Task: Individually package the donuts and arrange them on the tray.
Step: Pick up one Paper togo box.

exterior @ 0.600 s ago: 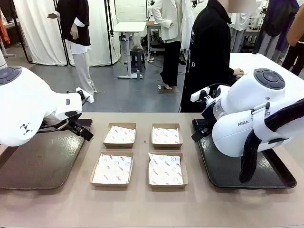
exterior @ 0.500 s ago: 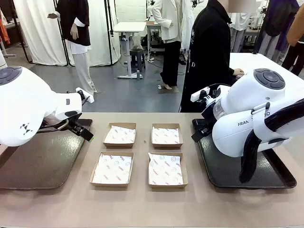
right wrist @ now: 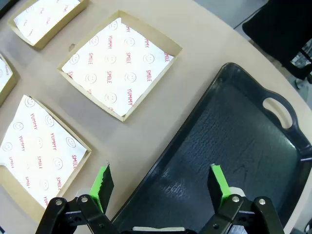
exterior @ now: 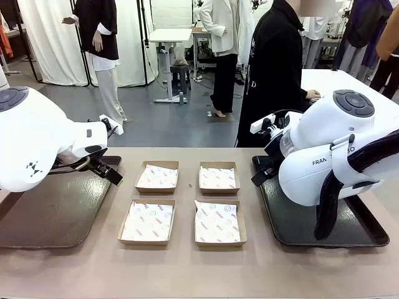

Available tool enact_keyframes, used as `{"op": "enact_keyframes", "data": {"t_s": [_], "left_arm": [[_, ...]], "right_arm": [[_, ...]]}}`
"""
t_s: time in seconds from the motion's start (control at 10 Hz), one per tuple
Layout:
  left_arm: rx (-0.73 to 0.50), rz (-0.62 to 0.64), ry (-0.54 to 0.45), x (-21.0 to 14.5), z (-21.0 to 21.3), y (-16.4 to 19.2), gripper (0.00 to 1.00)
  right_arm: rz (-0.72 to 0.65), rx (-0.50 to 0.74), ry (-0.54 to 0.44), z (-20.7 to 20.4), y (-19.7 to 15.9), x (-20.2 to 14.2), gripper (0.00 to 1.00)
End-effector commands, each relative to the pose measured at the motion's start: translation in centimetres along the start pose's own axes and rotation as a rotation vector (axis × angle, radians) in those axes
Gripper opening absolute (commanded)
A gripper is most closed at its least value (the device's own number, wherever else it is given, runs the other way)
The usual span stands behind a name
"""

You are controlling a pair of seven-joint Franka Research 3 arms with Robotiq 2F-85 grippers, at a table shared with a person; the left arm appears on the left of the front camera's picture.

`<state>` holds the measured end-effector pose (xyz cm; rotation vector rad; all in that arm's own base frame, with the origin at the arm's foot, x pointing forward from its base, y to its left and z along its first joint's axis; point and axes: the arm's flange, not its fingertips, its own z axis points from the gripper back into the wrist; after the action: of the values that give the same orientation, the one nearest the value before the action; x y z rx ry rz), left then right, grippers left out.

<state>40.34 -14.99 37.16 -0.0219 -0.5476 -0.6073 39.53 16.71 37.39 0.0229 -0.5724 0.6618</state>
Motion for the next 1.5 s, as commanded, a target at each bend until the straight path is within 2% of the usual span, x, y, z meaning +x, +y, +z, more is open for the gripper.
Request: {"op": "enact_keyframes", "data": {"t_s": [0.0, 0.8, 1.0, 1.2, 1.4], "left_arm": [[0.000, 0.000, 0.000, 0.0, 0.0, 0.0, 1.00], [0.000, 0.000, 0.000, 0.0, 0.0, 0.0, 1.00], [-0.006, -0.076, -0.018, -3.4, 5.0, -0.5, 1.00], [-0.029, -0.099, 0.062, -6.7, 9.8, -0.1, 1.00], [-0.084, -0.137, 0.178, -10.0, 12.2, -0.5, 1.00]], "right_arm": [[0.000, 0.000, 0.000, 0.0, 0.0, 0.0, 1.00], [0.000, 0.000, 0.000, 0.0, 0.0, 0.0, 1.00], [0.078, -0.014, 0.048, 4.6, 2.1, -2.9, 1.00], [0.130, -0.032, 0.157, 10.3, 4.1, -6.7, 1.00], [0.115, -0.031, 0.260, 13.8, 5.0, -10.6, 1.00]]}}
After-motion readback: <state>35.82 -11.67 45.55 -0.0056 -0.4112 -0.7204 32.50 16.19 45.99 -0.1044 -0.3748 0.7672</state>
